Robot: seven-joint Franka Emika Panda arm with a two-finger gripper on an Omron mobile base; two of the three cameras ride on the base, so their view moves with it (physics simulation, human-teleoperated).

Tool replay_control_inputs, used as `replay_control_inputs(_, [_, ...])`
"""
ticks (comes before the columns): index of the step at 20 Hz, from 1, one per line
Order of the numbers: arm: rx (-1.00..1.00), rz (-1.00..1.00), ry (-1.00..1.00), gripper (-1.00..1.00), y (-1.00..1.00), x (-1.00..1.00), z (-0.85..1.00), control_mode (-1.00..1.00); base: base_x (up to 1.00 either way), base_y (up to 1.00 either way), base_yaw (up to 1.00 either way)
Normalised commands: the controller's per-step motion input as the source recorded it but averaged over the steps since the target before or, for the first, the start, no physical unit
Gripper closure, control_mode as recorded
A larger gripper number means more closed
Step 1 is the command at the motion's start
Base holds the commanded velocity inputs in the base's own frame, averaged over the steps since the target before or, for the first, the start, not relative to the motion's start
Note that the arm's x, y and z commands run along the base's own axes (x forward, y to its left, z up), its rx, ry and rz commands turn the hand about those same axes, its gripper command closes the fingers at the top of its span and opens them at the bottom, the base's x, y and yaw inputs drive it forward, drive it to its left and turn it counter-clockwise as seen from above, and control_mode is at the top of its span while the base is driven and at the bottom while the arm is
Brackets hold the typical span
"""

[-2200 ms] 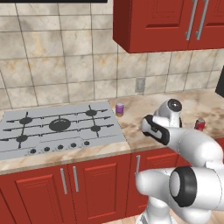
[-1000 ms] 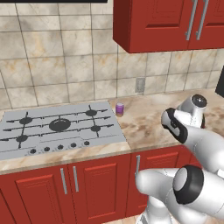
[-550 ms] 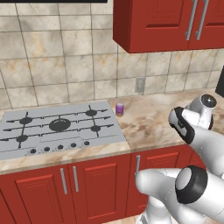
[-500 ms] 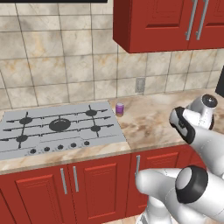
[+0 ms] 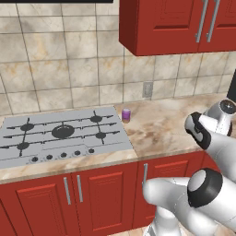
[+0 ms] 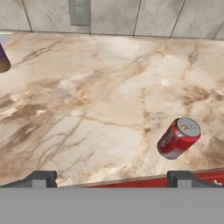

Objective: Four empty soda cans are scattered around the kitchen. Gather all the cans and cluster them next to the stove for recycling.

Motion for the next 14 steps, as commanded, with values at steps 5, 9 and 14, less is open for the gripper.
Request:
replay_control_inputs(5, [0.0, 0.0, 0.0, -1.0, -0.39, 0.0, 0.0, -1.0, 0.0, 0.0, 0.0])
replay_control_inputs(9, [0.0, 0.0, 0.0, -1.0, -0.46, 0.0, 0.0, -1.0, 0.0, 0.0, 0.0])
replay_control_inputs(14, [0.0, 0.0, 0.01, -1.0, -0.46, 0.0, 0.0, -1.0, 0.0, 0.0, 0.0])
